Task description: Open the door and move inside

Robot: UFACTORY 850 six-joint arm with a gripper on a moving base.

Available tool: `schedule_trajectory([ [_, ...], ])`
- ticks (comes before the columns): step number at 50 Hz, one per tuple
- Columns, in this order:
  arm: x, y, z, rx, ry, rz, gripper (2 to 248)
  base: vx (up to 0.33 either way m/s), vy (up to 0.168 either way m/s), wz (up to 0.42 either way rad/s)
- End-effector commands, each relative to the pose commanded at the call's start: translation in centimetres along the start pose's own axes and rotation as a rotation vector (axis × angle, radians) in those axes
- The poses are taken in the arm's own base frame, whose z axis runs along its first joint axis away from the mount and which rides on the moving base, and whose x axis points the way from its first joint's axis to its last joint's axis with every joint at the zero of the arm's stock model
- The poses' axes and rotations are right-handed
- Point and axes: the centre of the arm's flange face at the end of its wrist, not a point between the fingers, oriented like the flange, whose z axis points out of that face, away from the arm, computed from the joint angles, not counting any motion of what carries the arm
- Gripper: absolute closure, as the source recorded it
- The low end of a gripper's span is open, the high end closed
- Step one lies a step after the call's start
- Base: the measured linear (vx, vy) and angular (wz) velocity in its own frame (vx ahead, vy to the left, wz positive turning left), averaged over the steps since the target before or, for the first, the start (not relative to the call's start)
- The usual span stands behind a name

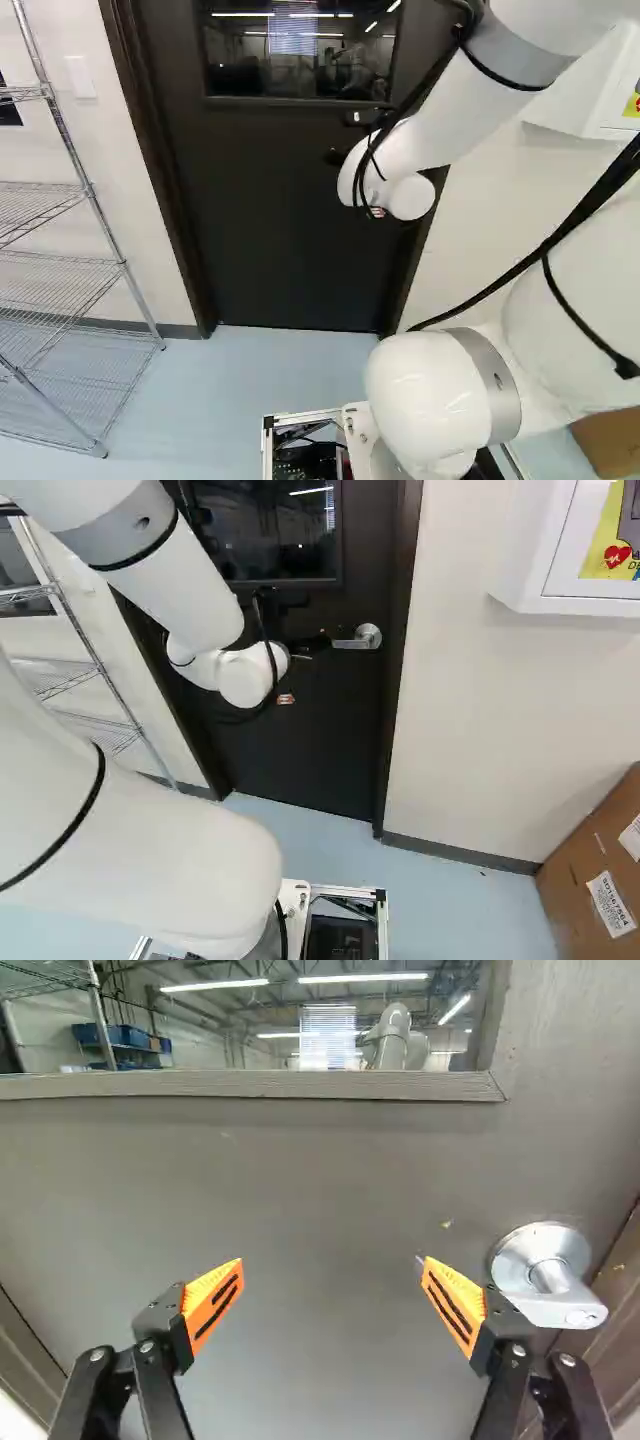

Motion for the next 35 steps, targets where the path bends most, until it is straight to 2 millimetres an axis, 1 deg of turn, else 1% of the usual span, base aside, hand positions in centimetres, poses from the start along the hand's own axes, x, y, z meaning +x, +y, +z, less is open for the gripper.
schedule_trajectory([
  [26, 1.8, 1.3, 1.4, -0.033, -0.067, 0.003, 3, 0.000, 0.000, 0.000],
  [35, 1.8, 1.7, 2.1, -0.042, -0.108, 0.005, 3, 0.000, 0.000, 0.000],
])
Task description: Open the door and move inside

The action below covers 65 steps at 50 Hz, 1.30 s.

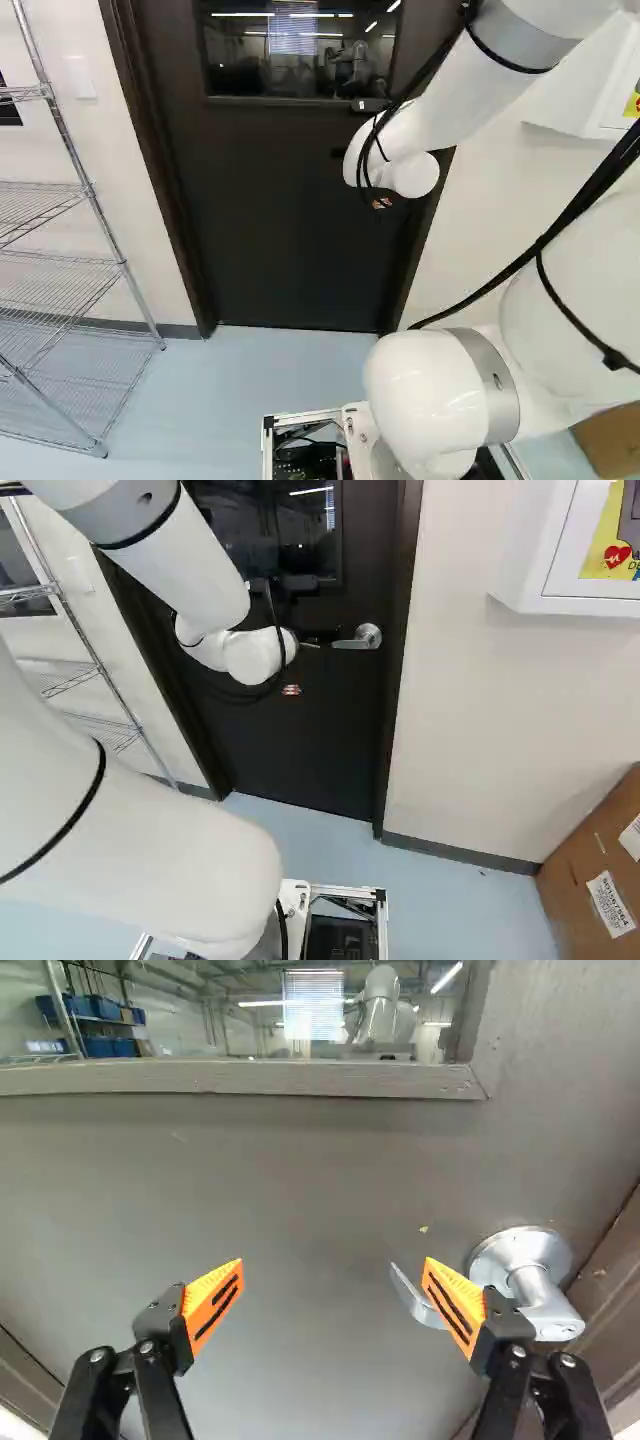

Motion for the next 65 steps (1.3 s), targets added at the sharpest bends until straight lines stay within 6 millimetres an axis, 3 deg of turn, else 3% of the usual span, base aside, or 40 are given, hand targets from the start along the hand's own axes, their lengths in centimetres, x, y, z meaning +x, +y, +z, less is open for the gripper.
schedule_trajectory([
  [23, 0.0, 0.2, 3.1, -0.005, -0.072, 0.001, 3, 0.000, 0.000, 0.000],
  [65, -4.1, 0.2, 4.6, -0.006, -0.170, 0.001, 3, 0.000, 0.000, 0.000],
])
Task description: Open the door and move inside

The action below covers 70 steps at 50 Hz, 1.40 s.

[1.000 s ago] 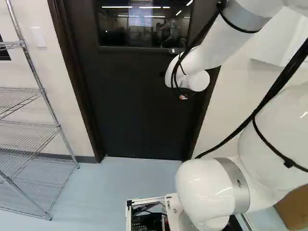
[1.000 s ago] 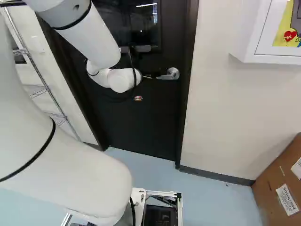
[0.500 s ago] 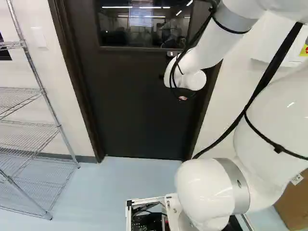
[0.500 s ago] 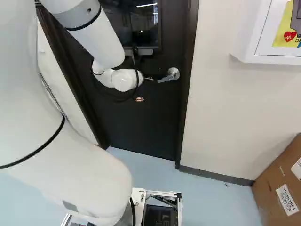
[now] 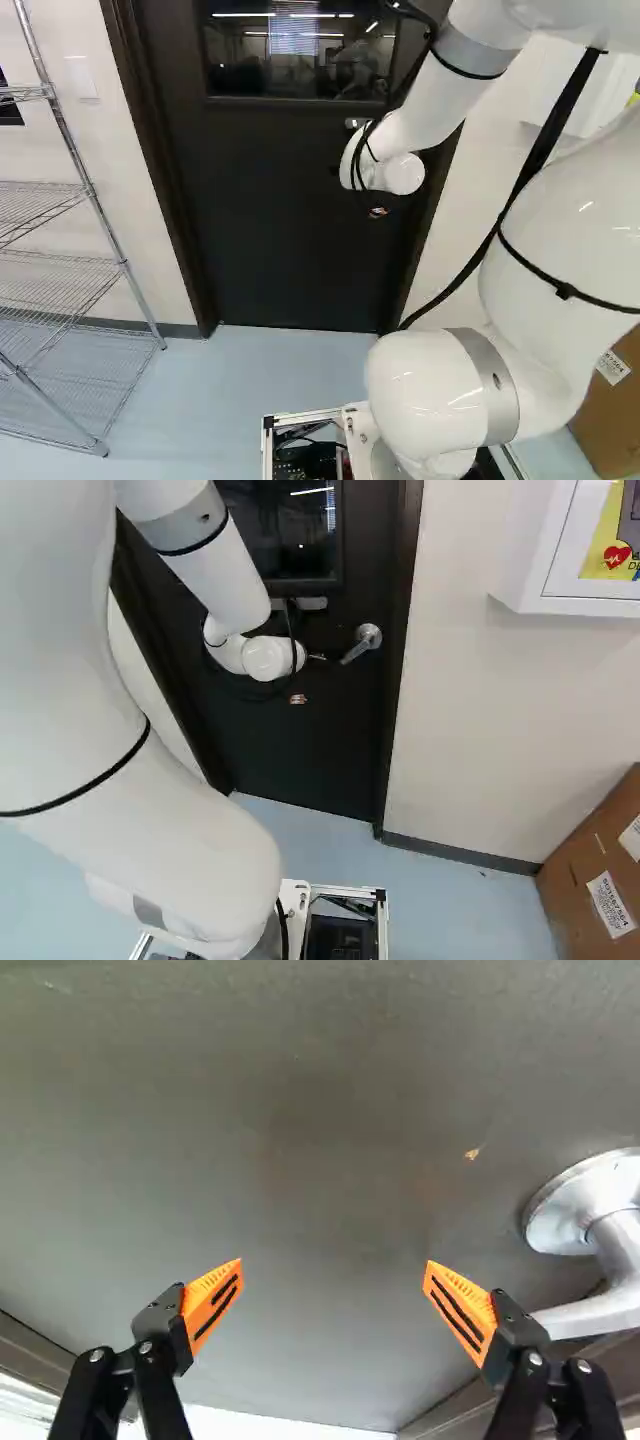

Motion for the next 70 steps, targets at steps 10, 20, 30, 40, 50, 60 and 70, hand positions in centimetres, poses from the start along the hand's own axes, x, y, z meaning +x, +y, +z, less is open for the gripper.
schedule_trajectory([
  [10, -0.9, 0.0, 0.5, 0.000, -0.024, 0.000, 3, 0.000, 0.000, 0.000],
  [20, -1.8, 0.0, 1.1, 0.000, -0.048, 0.000, 3, 0.000, 0.000, 0.000],
  [30, -2.8, 0.0, 1.6, 0.000, -0.072, 0.000, 3, 0.000, 0.000, 0.000],
  [40, -3.7, 0.0, 2.2, 0.000, -0.096, 0.000, 3, 0.000, 0.000, 0.000],
  [50, -4.3, 0.0, 2.5, 0.000, -0.111, 0.000, 3, 0.000, 0.000, 0.000],
  [60, -4.3, 0.0, 2.5, 0.000, -0.112, 0.000, 3, 0.000, 0.000, 0.000],
  [70, -4.4, 0.1, 1.3, -0.001, -0.106, 0.001, 3, 0.000, 0.000, 0.000],
])
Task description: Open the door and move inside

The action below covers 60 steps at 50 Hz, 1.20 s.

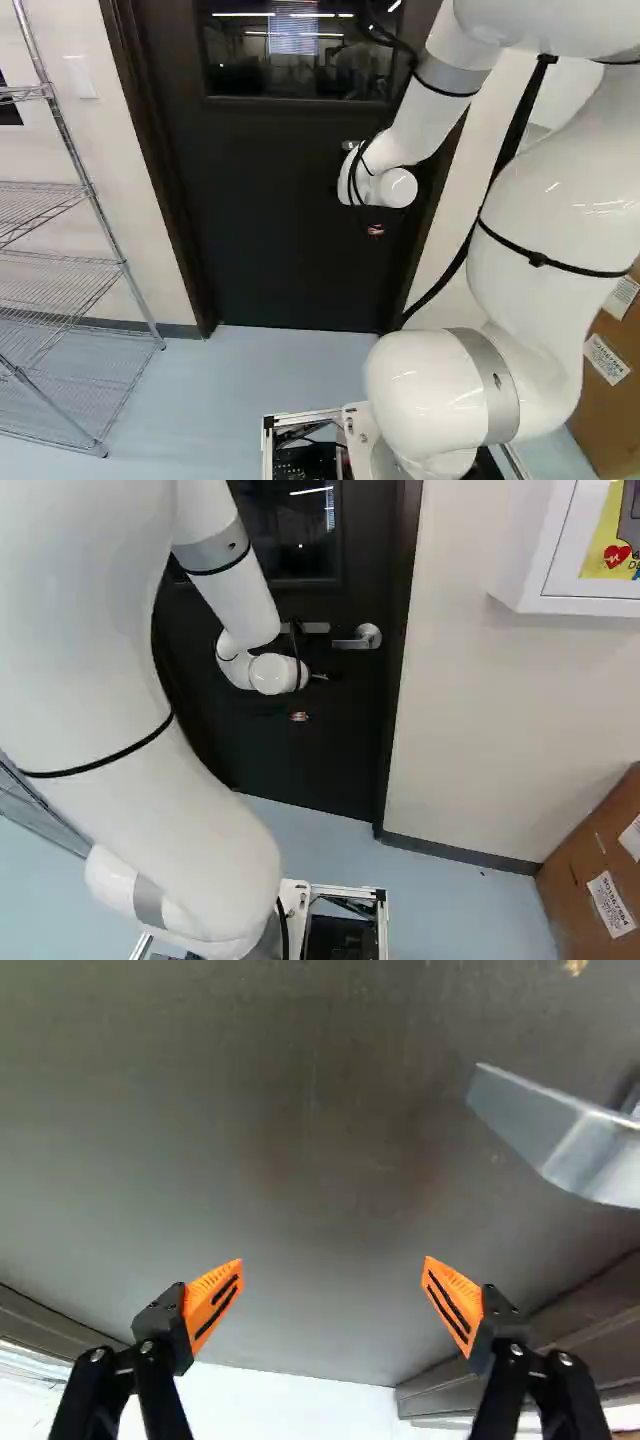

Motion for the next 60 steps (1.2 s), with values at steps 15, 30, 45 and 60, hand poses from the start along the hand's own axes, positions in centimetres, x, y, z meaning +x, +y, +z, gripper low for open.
schedule_trajectory([
  [15, -0.2, 0.1, -3.6, -0.003, 0.035, 0.002, 3, 0.000, 0.000, 0.000],
  [30, 0.0, 0.2, -6.3, -0.006, 0.078, 0.003, 3, 0.000, 0.000, 0.000],
  [45, 1.1, 0.2, -7.3, -0.006, 0.118, 0.003, 3, 0.000, 0.000, 0.000],
  [60, 2.3, 0.2, -8.2, -0.006, 0.157, 0.002, 3, 0.000, 0.000, 0.000],
])
